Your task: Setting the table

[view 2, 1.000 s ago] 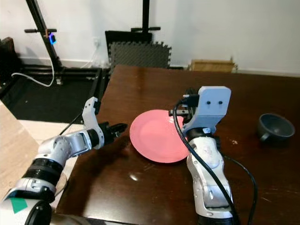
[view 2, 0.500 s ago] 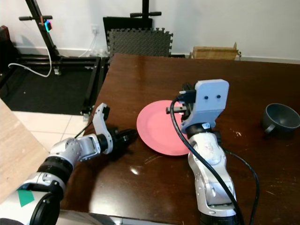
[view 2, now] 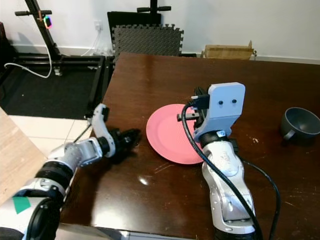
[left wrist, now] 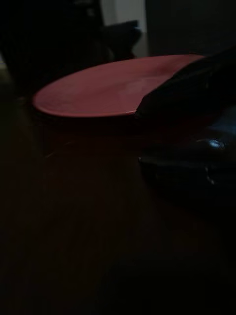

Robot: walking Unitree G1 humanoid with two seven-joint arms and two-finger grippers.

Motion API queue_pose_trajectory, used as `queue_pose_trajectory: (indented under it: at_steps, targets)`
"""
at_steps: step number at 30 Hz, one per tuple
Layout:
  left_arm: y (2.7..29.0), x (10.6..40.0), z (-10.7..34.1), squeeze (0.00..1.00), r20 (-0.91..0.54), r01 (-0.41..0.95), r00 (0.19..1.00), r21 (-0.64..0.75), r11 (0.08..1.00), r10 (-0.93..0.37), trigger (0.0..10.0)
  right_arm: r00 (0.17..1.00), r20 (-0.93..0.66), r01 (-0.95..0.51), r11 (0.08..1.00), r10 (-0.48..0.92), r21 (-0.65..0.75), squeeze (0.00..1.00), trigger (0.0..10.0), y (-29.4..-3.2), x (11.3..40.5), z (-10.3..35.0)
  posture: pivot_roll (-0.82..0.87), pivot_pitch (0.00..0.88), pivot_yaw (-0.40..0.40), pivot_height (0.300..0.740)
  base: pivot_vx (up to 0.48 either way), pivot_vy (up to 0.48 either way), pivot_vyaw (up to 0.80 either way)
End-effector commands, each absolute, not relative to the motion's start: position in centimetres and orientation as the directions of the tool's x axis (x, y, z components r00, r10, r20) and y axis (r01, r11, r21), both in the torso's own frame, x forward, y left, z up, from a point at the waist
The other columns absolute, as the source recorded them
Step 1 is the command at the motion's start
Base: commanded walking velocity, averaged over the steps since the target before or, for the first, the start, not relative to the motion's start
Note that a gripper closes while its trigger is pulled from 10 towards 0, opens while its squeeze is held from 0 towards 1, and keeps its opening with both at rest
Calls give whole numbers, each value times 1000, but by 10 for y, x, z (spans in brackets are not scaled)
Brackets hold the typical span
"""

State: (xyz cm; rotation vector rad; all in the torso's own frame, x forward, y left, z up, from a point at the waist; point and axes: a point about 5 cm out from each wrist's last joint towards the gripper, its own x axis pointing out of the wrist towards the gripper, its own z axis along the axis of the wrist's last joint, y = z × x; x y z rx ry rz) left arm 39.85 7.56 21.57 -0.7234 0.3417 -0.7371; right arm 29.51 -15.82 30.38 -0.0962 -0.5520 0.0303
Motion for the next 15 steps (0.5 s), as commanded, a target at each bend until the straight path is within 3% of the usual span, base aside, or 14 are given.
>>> queue_pose_trajectory:
  at_steps: [1,15]
  targets:
    - [65,395,201,0,-88,453,683,-727,516,-725,10000,854,516,-17,995,65,-97,0,10000,-157,295,303,-54,295,94,740,0,0,0]
    - [23,390,200,0,-127,466,654,-709,530,-746,10000,853,519,-7,995,55,-95,0,10000,-156,293,305,-76,304,121,740,0,0,0]
